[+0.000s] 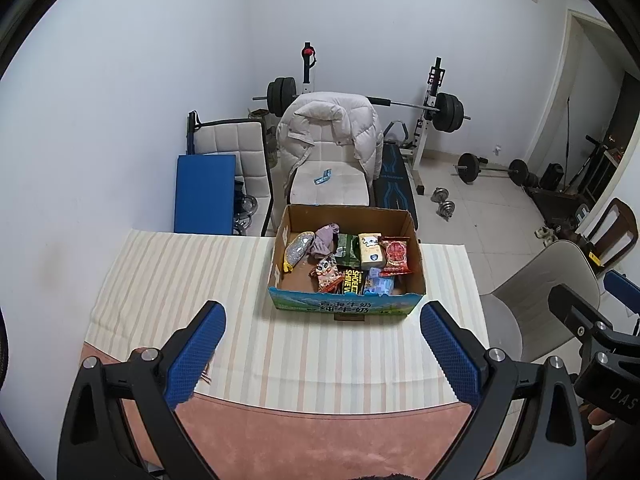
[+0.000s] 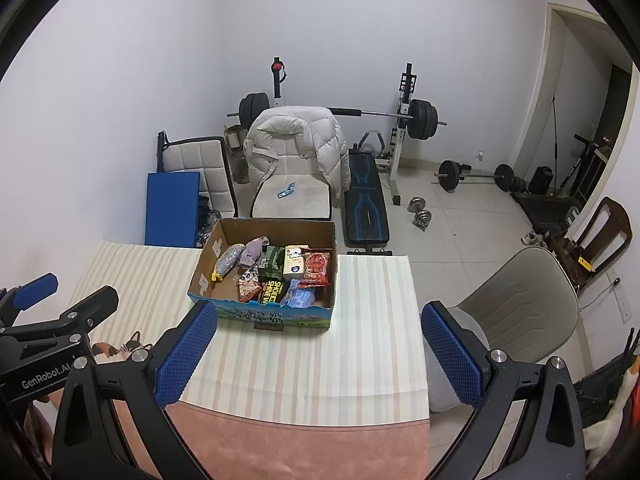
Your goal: Organize soft objects
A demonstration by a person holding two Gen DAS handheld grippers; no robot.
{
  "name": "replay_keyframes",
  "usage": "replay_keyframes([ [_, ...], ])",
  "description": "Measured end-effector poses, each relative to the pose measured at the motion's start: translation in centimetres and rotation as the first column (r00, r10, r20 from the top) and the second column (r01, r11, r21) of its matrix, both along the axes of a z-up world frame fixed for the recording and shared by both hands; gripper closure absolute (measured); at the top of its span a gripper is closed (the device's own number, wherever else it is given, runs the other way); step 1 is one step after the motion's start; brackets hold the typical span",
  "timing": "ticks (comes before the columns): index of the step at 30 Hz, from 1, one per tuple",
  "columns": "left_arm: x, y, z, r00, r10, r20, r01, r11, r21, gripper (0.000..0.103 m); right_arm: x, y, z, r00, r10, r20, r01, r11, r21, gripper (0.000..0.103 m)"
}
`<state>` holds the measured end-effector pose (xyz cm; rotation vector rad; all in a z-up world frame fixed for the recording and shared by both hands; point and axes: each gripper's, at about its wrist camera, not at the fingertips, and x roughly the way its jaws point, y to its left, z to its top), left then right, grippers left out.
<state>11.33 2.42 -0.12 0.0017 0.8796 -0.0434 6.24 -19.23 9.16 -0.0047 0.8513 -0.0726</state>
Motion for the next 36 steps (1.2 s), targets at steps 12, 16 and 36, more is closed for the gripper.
replay_keyframes([
  [12,-0.02,-0.10,0.12,1.000,0.000,0.003,0.000,1.000,-0.006,0.003,-0.25,0.02,0.11,1.000,-0.007,0.010,0.007,1.000,-0.003,0.000],
  [16,0.00,-0.15,0.17,1.000,0.003,0.000,-0.003,1.000,-0.009,0.003,-0.31,-0.04,0.12,1.000,-0.007,0.010,0.008,1.000,-0.008,0.000],
  [36,0.04,-0.02,0.28,1.000,0.001,0.014,-0.001,1.000,0.000,0.003,-0.18,-0.26,0.01,1.000,-0.011,0.016,0.011,1.000,-0.012,0.000],
])
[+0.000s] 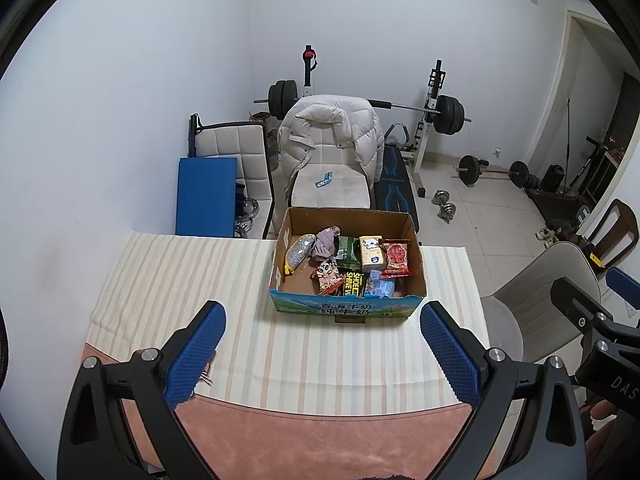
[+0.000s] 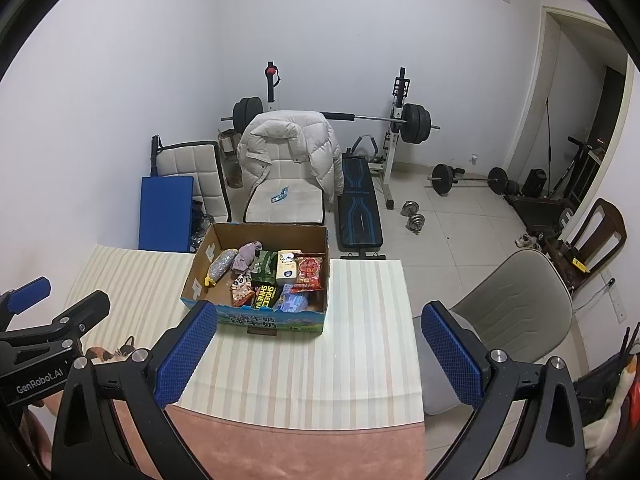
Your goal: Organize soft objects
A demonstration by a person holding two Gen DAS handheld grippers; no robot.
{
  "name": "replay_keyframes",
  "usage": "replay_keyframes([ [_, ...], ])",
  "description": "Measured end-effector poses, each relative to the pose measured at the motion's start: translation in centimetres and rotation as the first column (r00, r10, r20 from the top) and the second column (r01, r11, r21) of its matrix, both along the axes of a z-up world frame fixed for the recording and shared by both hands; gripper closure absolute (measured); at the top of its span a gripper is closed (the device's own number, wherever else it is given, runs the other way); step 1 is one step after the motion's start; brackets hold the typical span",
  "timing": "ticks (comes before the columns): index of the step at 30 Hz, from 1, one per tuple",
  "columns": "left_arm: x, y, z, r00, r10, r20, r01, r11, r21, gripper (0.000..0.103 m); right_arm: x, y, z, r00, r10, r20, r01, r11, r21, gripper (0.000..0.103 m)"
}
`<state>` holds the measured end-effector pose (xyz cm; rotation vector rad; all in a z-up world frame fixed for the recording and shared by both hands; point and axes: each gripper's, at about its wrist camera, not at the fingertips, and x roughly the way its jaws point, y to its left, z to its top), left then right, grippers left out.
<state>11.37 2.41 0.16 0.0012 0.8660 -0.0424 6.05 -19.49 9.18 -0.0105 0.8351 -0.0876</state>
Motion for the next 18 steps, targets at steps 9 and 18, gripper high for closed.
replay_keyframes([
  [9,-0.29,0.16,0.13,1.000,0.002,0.012,-0.002,1.000,0.005,0.003,0.15,-0.04,0.13,1.000,-0.004,0.006,0.004,1.000,-0.002,0.000],
  [18,-0.30,0.21,0.16,1.000,0.001,0.011,-0.001,1.000,0.006,0.003,0.39,-0.06,0.20,1.000,-0.011,0.006,0.011,1.000,-0.005,0.000],
])
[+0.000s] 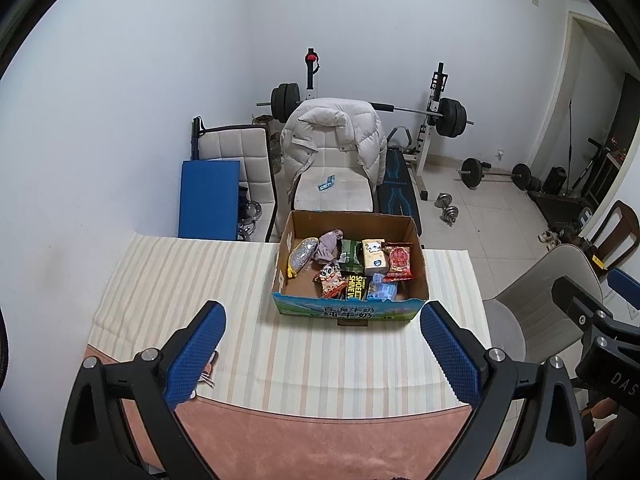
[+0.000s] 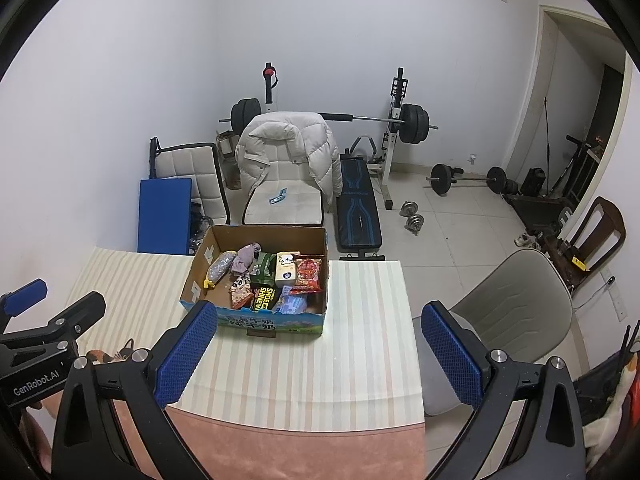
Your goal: Organize soft objects
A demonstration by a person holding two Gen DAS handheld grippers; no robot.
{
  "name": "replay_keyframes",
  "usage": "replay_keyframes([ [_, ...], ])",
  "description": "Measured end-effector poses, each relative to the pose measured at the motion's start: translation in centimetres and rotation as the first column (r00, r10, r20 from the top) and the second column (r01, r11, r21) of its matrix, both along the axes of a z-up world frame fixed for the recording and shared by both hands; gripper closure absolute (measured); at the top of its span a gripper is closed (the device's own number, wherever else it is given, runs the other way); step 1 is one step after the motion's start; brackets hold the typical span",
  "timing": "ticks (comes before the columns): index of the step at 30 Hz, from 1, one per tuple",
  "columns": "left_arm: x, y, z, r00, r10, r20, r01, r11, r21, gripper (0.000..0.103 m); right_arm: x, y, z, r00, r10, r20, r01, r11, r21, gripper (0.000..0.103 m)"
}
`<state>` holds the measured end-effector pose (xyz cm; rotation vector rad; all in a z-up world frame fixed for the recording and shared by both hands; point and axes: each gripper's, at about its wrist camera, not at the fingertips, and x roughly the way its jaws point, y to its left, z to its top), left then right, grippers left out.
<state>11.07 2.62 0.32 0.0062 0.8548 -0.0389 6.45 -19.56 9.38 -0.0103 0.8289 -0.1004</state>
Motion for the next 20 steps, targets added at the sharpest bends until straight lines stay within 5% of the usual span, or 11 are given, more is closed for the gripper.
replay_keyframes([
  [20,-0.10,0.22,-0.03,1.000,0.001,0.006,-0.001,1.000,0.003,0.003,0.00,0.25,-0.45,1.000,-0.002,-0.004,0.002,1.000,0.013,0.000],
])
